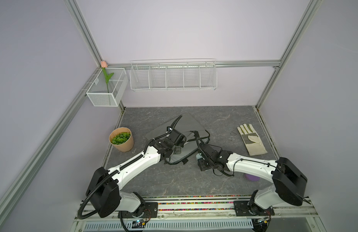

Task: Put the mouse into the laptop bag
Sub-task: Pick up the mouse from the center of the board, then place the mouse in the zippered laptop bag.

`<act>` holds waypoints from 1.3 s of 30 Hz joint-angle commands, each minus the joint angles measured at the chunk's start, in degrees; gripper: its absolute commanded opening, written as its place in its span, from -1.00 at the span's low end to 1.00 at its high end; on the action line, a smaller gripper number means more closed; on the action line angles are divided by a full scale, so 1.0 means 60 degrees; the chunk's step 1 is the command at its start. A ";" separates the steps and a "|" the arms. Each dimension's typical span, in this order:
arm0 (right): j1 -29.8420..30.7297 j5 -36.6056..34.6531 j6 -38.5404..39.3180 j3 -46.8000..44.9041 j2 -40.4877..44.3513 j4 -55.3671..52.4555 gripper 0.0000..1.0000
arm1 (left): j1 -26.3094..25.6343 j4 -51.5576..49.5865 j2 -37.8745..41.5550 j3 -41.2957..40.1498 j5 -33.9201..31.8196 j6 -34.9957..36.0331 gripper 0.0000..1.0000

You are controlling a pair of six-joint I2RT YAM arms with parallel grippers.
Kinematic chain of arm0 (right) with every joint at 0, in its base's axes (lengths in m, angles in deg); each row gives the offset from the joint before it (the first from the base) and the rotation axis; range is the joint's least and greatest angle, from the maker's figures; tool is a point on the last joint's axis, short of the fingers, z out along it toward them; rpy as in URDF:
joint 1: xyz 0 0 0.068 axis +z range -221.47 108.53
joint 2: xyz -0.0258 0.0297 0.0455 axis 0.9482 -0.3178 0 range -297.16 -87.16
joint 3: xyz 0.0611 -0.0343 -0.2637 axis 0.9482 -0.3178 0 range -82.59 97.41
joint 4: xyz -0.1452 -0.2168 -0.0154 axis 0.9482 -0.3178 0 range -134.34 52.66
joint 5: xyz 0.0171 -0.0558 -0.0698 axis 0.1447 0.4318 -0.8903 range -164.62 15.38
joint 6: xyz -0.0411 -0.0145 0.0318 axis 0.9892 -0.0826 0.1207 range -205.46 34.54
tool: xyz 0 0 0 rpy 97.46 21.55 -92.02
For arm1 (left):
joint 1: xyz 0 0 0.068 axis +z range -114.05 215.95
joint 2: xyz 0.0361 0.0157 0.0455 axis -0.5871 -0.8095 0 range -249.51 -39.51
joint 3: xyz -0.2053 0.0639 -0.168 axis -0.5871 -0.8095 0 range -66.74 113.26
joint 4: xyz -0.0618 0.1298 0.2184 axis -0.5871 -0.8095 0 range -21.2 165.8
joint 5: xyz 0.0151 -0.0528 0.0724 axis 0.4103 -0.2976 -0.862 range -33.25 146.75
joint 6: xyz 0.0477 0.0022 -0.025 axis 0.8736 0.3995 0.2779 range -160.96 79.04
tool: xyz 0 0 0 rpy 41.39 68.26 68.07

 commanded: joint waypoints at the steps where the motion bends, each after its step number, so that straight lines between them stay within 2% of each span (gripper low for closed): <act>1: 0.0038 0.0478 0.0403 0.0804 -0.0616 0.0367 -0.29 | 0.0017 0.0300 0.0239 0.0103 0.0298 -0.0491 -1.00; 10: 0.0038 0.0924 0.0318 0.2076 -0.2282 0.1295 -0.29 | 0.0017 0.0507 0.0574 -0.0292 0.0416 -0.1569 -1.00; 14: 0.0038 0.0741 0.0165 0.2438 -0.2950 0.1824 -0.17 | 0.0028 0.0781 0.0632 -0.0553 0.0661 -0.1872 -1.00; 17: 0.0044 0.0359 -0.0001 0.2532 -0.3322 0.2191 -0.01 | 0.0032 0.0915 0.0598 -0.0664 0.0862 -0.1945 -1.00; 20: 0.0054 0.0269 -0.0078 0.2434 -0.3387 0.2617 0.54 | 0.0032 0.0987 0.0533 -0.0703 0.0913 -0.1967 -1.00; 24: 0.0049 0.0123 -0.0137 0.2055 -0.3144 0.2969 0.81 | 0.0032 0.0991 0.0339 -0.0639 0.0937 -0.1933 -1.00; 31: 0.0096 0.0226 -0.0137 0.0260 -0.2013 0.4362 0.85 | 0.0047 0.1034 0.0203 -0.0529 0.1013 -0.1864 -1.00; 36: 0.0144 0.0377 0.0445 -0.0784 -0.1565 0.5261 0.85 | 0.0061 0.0811 0.0199 -0.0435 0.1000 -0.1814 -1.00; 39: 0.0141 0.0821 0.0979 -0.1572 -0.1385 0.6589 0.88 | 0.0061 0.0708 0.0260 -0.0423 0.0970 -0.1834 -1.00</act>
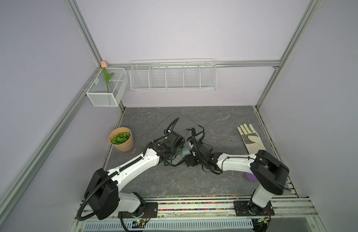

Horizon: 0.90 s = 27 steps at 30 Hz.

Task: Put the mouse into the laptop bag
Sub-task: Place the mouse in the zippered laptop bag.

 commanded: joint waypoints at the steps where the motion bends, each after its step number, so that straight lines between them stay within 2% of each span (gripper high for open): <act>1: 0.0064 0.0515 0.0796 -0.0874 0.0210 0.1986 0.89 | -0.0022 -0.0016 0.0068 0.0232 0.0087 -0.0166 -1.00; 5: 0.0031 0.0717 0.1592 -0.1050 -0.0230 0.2571 0.89 | -0.0011 -0.0051 0.0158 0.0214 0.0036 -0.0168 -1.00; 13: -0.0090 0.0771 0.2158 -0.0936 -0.1002 0.3448 0.70 | -0.0008 -0.0175 0.0178 0.0238 0.0032 -0.0164 -1.00; 17: -0.0240 0.1016 0.2193 -0.0667 -0.1326 0.3588 0.52 | 0.0005 -0.0278 0.0216 0.0287 0.0107 -0.0164 -1.00; 22: -0.0381 0.1229 0.2219 -0.0429 -0.1479 0.3604 0.12 | 0.0007 -0.0249 0.0244 0.0305 0.0206 -0.0156 -1.00; 25: -0.0524 0.1451 0.2363 -0.0369 -0.1541 0.3630 0.01 | 0.0007 -0.0262 0.0245 0.0363 0.0244 -0.0062 -1.00; 27: -0.0671 0.1798 0.2462 -0.0343 -0.1571 0.3711 -0.16 | 0.0007 -0.0333 0.0246 0.0421 0.0256 0.0026 -1.00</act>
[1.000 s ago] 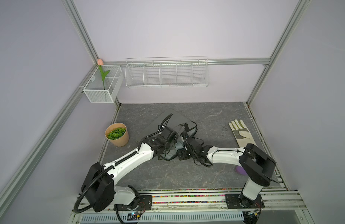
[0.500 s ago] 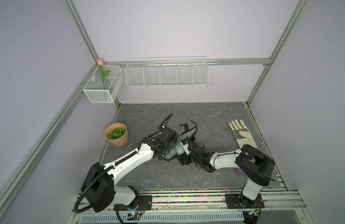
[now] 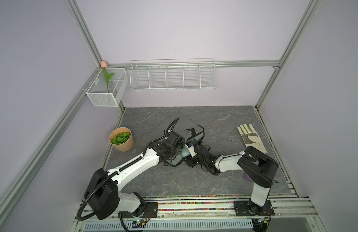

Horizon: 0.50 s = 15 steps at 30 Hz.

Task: Put the mouse into the laptop bag
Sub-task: Place the mouse in the zippered laptop bag.

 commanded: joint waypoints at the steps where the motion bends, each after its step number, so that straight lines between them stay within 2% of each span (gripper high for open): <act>1: -0.0240 0.0678 0.0316 0.0175 -0.0217 0.0403 -0.20 | 0.0003 -0.0245 0.0263 0.0447 0.0228 0.0050 -1.00; 5: -0.0366 0.1749 0.0174 0.0201 -0.0242 0.0991 -0.33 | 0.0060 -0.0246 0.0329 0.0487 0.0268 0.0112 -1.00; 9: -0.0296 0.3056 -0.0377 0.0465 -0.0542 0.1766 -0.38 | 0.0160 -0.0120 0.0300 0.0499 0.0452 0.0081 -1.00; 11: -0.0144 0.3280 -0.0438 0.0801 -0.0794 0.1673 -0.39 | 0.0193 -0.0074 0.0227 0.0542 0.0527 0.0067 -1.00; 15: 0.0217 0.2907 -0.0379 0.1273 -0.0995 0.1635 -0.46 | 0.0207 -0.0026 0.0009 0.0684 0.0623 0.0038 -1.00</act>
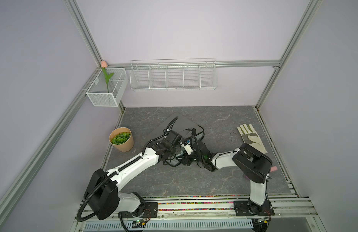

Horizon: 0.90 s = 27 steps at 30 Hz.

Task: Put the mouse into the laptop bag
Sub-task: Place the mouse in the zippered laptop bag.

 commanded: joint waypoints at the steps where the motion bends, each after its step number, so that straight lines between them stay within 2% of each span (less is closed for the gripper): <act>1: 0.0336 0.0246 -0.0074 0.0303 -0.0025 0.0647 -0.46 | 0.0010 0.0160 -0.0067 0.0535 0.0383 -0.0118 -1.00; 3: 0.0413 0.0110 -0.0019 0.0608 -0.0077 0.0406 -0.37 | 0.0008 0.0207 -0.0171 0.0565 0.0455 -0.0144 -1.00; 4: 0.0438 0.0052 0.0028 0.0786 -0.0175 0.0226 -0.25 | 0.0008 0.0222 -0.0200 0.0580 0.0465 -0.0163 -1.00; 6: 0.0447 -0.0080 0.0011 0.1093 -0.0482 0.0055 0.28 | 0.0008 0.0208 -0.0287 0.0635 0.0517 -0.0174 -1.00; 8: 0.0451 -0.0306 -0.0105 0.1244 -0.0733 0.0045 0.55 | 0.0008 0.0157 -0.0312 0.0695 0.0519 -0.0195 -1.00; 10: 0.0445 -0.0510 -0.0209 0.1328 -0.0941 0.0036 0.69 | 0.0008 0.0120 -0.0313 0.0728 0.0510 -0.0196 -1.00; 15: 0.0424 -0.0587 -0.0396 0.0997 -0.0864 0.0284 0.70 | 0.0008 0.0098 -0.0312 0.0727 0.0417 -0.0167 -1.00; 20: 0.0185 -0.0407 -0.0914 0.0087 -0.0060 0.0614 0.58 | 0.0008 0.0105 -0.0268 0.0685 0.0418 -0.0167 -1.00; 24: -0.0046 -0.0262 -0.1531 -0.1042 0.0769 0.1026 0.60 | 0.0008 0.0136 -0.0164 0.0557 0.0366 -0.0157 -1.00; 27: -0.0178 -0.0129 -0.1933 -0.1311 0.1029 0.1099 0.66 | 0.0023 0.0177 -0.0090 0.0478 0.0363 -0.0138 -1.00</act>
